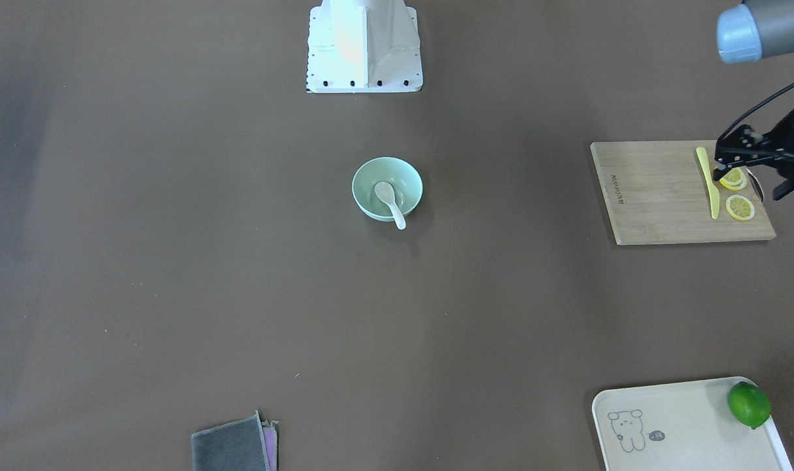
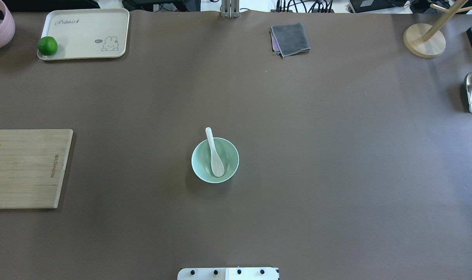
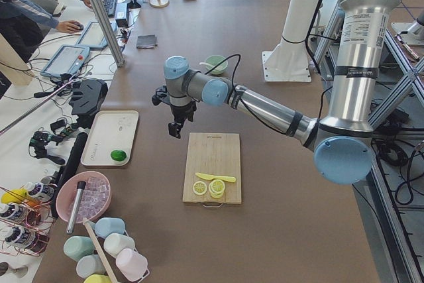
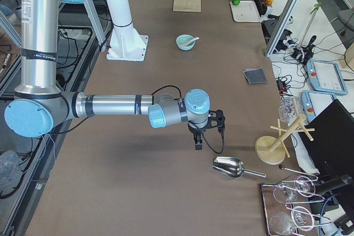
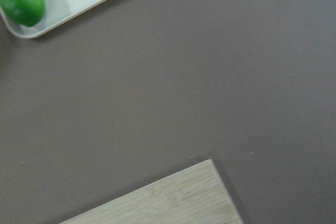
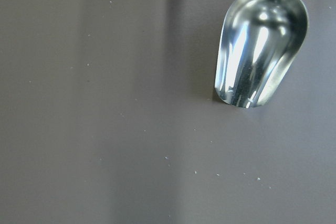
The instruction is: Place spoon in bowl
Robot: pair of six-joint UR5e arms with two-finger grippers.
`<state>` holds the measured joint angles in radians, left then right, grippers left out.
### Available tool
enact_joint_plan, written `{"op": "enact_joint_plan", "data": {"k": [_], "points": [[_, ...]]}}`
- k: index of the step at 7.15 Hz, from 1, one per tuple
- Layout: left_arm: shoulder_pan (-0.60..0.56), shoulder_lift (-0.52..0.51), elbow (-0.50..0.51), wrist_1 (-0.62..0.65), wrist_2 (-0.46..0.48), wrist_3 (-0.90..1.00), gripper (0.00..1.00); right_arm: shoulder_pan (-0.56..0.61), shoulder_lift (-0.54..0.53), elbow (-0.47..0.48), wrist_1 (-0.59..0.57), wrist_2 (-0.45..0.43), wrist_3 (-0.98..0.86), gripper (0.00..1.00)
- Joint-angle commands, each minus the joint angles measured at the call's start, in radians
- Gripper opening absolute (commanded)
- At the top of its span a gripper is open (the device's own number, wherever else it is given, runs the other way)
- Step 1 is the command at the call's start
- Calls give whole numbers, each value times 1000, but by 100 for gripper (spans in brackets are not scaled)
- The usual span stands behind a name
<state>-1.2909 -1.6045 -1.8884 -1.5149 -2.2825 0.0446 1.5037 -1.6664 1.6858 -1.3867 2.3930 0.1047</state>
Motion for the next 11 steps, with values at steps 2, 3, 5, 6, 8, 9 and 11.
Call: {"op": "enact_joint_plan", "data": {"k": [2, 3, 5, 6, 8, 9, 11], "points": [[-120, 150, 24, -10, -12, 75, 98, 81, 4, 6, -127, 2, -164, 100], [-140, 155, 43, -28, -12, 130, 98, 87, 1, 6, -127, 6, -164, 100], [-149, 147, 46, -28, -12, 123, 98, 93, 0, -1, -127, 8, -166, 100], [-157, 140, 54, -28, -12, 123, 98, 93, 5, 0, -127, 8, -166, 100], [-160, 136, 81, -65, -18, 130, 98, 108, -4, 9, -129, 37, -166, 100], [-174, 138, 92, -74, -18, 130, 98, 109, 2, 11, -129, 37, -166, 100], [-221, 152, 95, -76, -20, 132, 98, 112, 11, 12, -129, 38, -164, 100]]}}
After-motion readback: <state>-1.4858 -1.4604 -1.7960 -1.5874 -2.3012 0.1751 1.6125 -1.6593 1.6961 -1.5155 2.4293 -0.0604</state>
